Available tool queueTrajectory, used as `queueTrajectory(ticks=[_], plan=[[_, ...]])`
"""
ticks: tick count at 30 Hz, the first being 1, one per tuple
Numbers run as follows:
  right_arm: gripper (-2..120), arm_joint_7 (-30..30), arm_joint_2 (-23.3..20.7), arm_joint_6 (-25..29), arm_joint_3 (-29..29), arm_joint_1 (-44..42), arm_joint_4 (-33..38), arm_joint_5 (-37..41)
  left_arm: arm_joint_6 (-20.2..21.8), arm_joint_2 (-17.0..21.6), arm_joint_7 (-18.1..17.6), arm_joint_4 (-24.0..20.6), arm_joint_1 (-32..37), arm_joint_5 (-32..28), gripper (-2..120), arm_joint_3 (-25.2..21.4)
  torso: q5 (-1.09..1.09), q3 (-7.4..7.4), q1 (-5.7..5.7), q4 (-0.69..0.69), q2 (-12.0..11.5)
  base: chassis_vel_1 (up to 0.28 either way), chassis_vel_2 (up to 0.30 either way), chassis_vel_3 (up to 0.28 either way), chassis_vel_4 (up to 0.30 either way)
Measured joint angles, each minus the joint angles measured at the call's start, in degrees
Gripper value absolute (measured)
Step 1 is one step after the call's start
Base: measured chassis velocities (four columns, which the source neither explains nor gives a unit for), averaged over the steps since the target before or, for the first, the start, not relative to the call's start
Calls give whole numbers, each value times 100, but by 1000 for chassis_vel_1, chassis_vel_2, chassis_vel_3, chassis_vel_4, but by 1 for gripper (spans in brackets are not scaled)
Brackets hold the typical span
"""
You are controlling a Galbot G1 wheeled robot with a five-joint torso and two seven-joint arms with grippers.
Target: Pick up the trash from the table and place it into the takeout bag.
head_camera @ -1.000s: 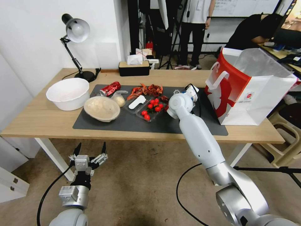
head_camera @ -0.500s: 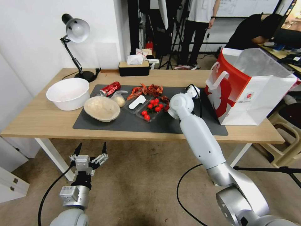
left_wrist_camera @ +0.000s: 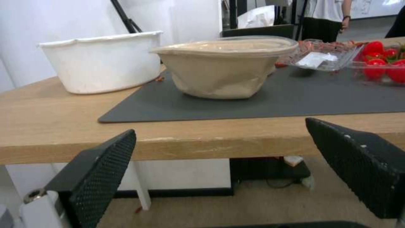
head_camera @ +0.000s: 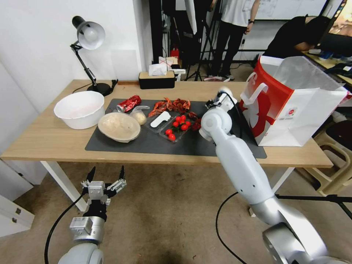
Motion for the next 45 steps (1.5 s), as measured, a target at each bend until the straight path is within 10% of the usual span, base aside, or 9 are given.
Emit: queueTrajectory(ticks=[18,31,45], plan=[[0,-1007,-506,261,238,-98,784,-701,16,-24,-1,11,-26,9,100,-12,0,0,0,0,0,0,0,0,0],[0,269,-1367,-666,1697,235,1006,-785,29,-45,-1,34,-20,136,100,52,1,0,0,-1,-1,0,0,0,0],[49,1057,-1355,-956,1956,239,757,86,15,-40,-8,60,-27,174,100,74,0,1,0,0,-1,0,0,0,0]])
